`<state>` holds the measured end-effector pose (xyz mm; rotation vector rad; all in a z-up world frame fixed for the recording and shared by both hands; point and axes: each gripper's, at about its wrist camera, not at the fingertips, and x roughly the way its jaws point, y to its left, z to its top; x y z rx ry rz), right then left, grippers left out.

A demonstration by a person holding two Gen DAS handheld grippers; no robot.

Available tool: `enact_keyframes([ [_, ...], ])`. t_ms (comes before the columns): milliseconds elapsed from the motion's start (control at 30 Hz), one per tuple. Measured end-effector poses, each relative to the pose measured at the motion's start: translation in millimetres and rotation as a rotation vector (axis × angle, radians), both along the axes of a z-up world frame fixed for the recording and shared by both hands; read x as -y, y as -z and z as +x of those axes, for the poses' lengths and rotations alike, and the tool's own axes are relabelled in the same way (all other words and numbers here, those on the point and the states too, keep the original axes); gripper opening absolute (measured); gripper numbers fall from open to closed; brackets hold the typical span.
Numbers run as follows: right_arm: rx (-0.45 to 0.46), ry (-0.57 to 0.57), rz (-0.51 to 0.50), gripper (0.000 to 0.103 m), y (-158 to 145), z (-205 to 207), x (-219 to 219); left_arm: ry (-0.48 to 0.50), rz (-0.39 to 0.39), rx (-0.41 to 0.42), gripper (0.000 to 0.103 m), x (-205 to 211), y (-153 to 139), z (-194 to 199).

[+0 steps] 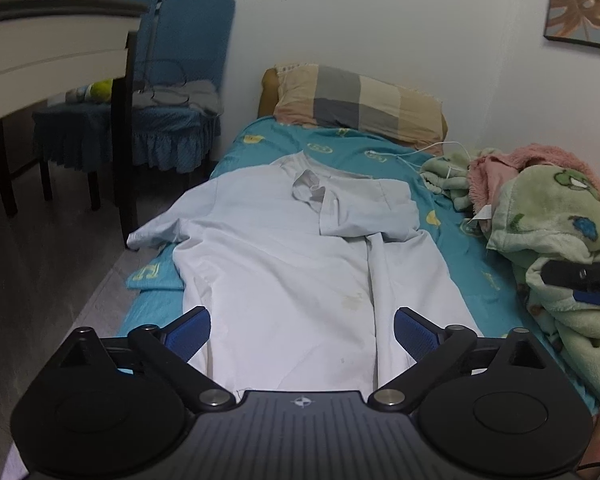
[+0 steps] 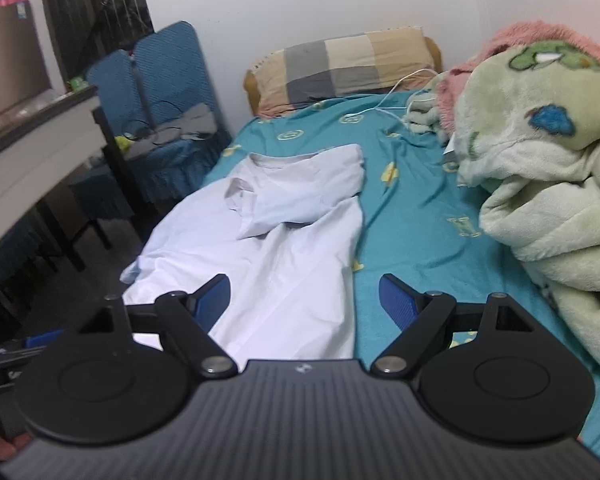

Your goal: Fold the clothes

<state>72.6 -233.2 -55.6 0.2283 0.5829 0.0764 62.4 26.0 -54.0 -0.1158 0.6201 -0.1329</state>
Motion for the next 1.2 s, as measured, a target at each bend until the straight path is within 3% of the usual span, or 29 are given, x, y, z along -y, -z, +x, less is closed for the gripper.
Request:
enact_keyframes([
  [233, 0.046, 0.023, 0.049, 0.083, -46.3, 15.6, -22.0, -0.029, -0.038, -0.015, 0.103, -9.0, 8.2, 6.5],
  [367, 0.105, -0.019, 0.004, 0.083, -59.9, 21.6, -34.1, -0.09, -0.047, -0.045, 0.103, -20.8, 16.6, 13.8],
  [467, 0.116, -0.024, -0.022, 0.083, -45.7, 22.7, -33.3, -0.111, -0.086, -0.066, 0.103, -29.8, 19.9, 18.7],
  [567, 0.059, -0.002, -0.019, 0.083, -17.5, 26.2, -21.3, -0.14, -0.122, -0.088, 0.103, -40.5, 19.1, 30.2],
  [700, 0.003, 0.021, -0.004, 0.083, -1.9, 30.2, -3.2, -0.2, -0.166, -0.175, 0.103, -66.8, 20.6, 77.2],
  [767, 0.004, 0.033, 0.035, 0.083, -1.8, 31.7, 5.4, -0.274, -0.238, -0.224, 0.103, -90.5, 27.1, 109.9],
  [867, -0.024, 0.043, 0.062, 0.083, 5.0, 38.3, 11.5, -0.358, -0.426, -0.267, 0.103, -129.6, 49.3, 158.3],
  [1033, -0.064, 0.079, 0.084, 0.083, 17.3, 50.3, 20.5, -0.554, -0.573, -0.285, 0.103, -180.5, 92.2, 219.1],
  [1133, -0.076, 0.09, 0.095, 0.083, 21.3, 60.7, 22.8, -0.588, -0.706, -0.309, 0.103, -199.8, 120.4, 246.2],
  [1200, -0.085, 0.09, 0.085, 0.083, 25.1, 68.2, 20.3, -0.601, -0.744, -0.322, 0.103, -207.4, 136.3, 262.3],
])
